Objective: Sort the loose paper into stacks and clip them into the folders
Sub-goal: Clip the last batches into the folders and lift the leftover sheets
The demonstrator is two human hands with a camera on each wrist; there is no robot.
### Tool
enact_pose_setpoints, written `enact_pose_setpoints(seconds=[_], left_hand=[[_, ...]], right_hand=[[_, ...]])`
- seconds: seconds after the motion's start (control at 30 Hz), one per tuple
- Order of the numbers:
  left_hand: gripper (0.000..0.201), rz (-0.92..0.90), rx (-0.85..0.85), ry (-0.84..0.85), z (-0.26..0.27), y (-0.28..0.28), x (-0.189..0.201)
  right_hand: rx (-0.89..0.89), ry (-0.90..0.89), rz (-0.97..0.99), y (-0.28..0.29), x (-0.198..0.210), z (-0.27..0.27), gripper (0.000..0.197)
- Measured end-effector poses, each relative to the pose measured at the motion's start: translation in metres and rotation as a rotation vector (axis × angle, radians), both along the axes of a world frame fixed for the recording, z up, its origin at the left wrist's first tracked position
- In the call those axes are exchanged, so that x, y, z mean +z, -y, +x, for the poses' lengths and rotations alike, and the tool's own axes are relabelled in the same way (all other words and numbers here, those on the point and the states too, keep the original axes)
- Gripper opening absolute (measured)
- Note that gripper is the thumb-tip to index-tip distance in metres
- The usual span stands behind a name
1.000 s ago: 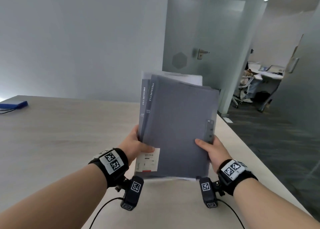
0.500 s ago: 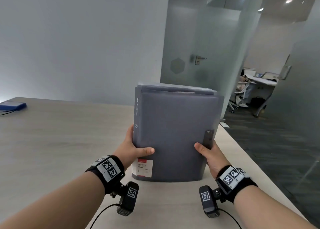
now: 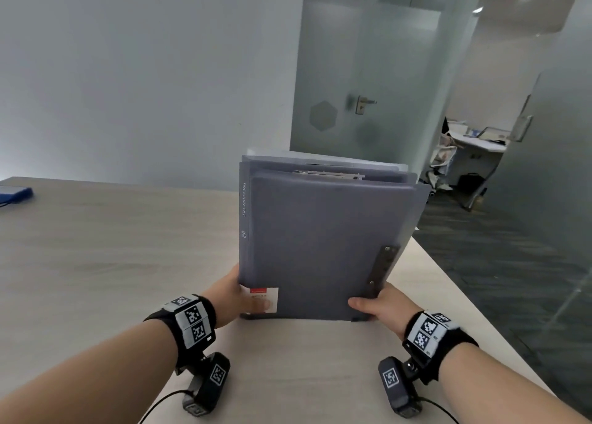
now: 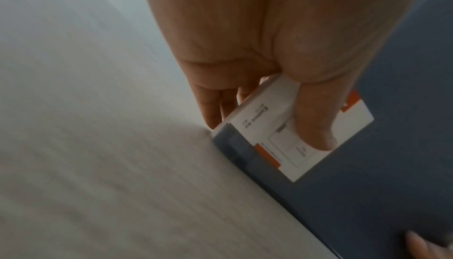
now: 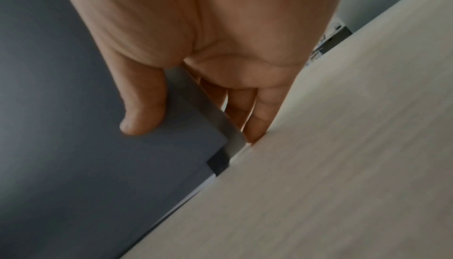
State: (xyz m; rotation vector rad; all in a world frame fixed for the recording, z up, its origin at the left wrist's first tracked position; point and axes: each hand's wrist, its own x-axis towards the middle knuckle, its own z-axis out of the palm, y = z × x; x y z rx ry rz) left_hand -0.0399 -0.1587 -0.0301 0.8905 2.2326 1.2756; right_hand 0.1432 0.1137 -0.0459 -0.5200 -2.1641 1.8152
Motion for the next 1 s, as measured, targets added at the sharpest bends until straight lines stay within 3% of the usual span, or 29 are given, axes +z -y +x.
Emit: enact_pose_setpoints(seconds=[0.1,0.27,0.43,0.57,0.73,1.0], left_hand=[[0.057,0.001,0.044,-0.005,0.001,-0.018,-0.001],[0.027,-0.024,0.047,0.201,0.007,-0.063,-0.017],[0.038,-0.027,0.103,0.381,0.005,-0.111,-0.025],[0.043,0.097,0.140,0.473,-0.001,-0.156,-0.025],[0.012,0.217,0.139,0.551,-0.012,-0.219,-0.021],[0.018,0.216,0.150,0.562,-0.051,-0.293,-0.024]], right_hand=[[-0.068,0.009,-0.016,-0.010,-0.005,-0.002,0.045],[-0.262,0.078,-0.174,-0.036,-0.015,0.008,0.030],[-0.447,0.133,-0.293,-0.059,-0.016,0.006,0.011],[-0.593,0.078,-0.308,-0.089,-0.018,-0.007,0.022],[-0.679,0.028,-0.346,-0.141,-0.022,-0.033,0.025],[-0.685,0.057,-0.331,-0.213,-0.014,-0.080,0.013]])
